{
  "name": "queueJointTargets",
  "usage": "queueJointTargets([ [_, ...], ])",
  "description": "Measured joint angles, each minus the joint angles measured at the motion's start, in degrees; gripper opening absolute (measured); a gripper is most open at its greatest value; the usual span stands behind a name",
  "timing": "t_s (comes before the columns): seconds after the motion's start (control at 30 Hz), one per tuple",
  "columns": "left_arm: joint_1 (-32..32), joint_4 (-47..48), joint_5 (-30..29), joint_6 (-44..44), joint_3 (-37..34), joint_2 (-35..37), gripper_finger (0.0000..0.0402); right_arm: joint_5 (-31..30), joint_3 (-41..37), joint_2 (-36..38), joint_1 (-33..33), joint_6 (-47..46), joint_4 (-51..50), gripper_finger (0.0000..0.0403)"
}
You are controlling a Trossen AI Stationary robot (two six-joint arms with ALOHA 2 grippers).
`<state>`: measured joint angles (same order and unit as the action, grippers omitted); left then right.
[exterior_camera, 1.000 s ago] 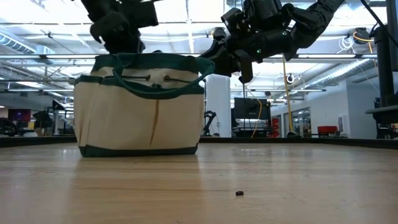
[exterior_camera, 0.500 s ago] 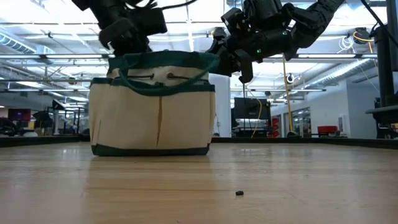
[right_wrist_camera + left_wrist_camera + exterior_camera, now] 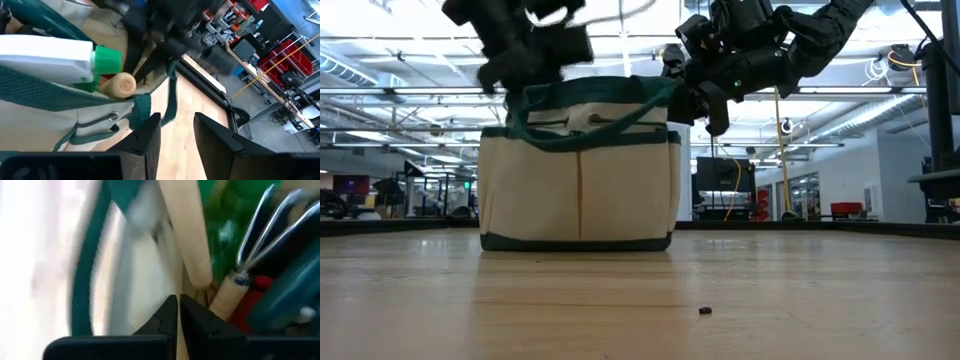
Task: Pick & Place Garden tools in Gardening bag
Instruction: Adjust the gardening bag, then return to Home Position
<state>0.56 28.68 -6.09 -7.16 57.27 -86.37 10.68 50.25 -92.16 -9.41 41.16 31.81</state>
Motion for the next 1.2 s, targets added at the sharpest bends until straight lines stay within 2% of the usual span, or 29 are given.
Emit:
queueJointTargets([
  [0.2,0.0,-1.2,-0.4,-0.4,0.1,8.2,0.0026,-0.2,0.0,1.3,0.0,-4.7,-0.4,0.0112],
  [0.3,0.0,-0.8,-3.4,-0.2,0.0,14.3,0.0026,-0.3,0.1,4.1,0.0,-9.2,-1.4,0.0112],
  [0.4,-0.2,-1.0,-8.4,-0.1,0.2,20.4,0.0026,-0.5,-0.1,8.9,0.1,-12.6,-5.8,0.0112],
  [0.5,-0.3,-1.0,-12.6,0.4,0.1,26.1,0.0026,-4.1,-0.1,15.1,0.6,-15.8,-11.7,0.0111],
  [0.6,-0.5,0.8,-14.7,1.3,0.1,31.5,0.0026,-9.1,0.1,21.0,1.4,-18.8,-17.0,0.0098],
  [0.7,-0.6,2.3,-15.1,1.9,-0.8,36.4,0.0026,-9.3,0.1,26.9,1.9,-22.3,-23.0,0.0068],
  [0.83,-0.7,1.6,-15.0,1.6,-6.7,43.9,0.0026,-9.2,-0.3,33.9,2.7,-26.5,-29.5,0.0009],
  [1.03,-0.7,-4.9,-13.0,2.5,-20.4,57.5,0.0026,-9.4,-6.2,45.3,3.1,-28.5,-30.0,0.0002],
  [1.2,-0.7,-10.9,-4.1,-1.2,-29.9,68.3,0.0026,-9.1,-13.9,55.7,3.1,-31.3,-29.4,0.0001],
])
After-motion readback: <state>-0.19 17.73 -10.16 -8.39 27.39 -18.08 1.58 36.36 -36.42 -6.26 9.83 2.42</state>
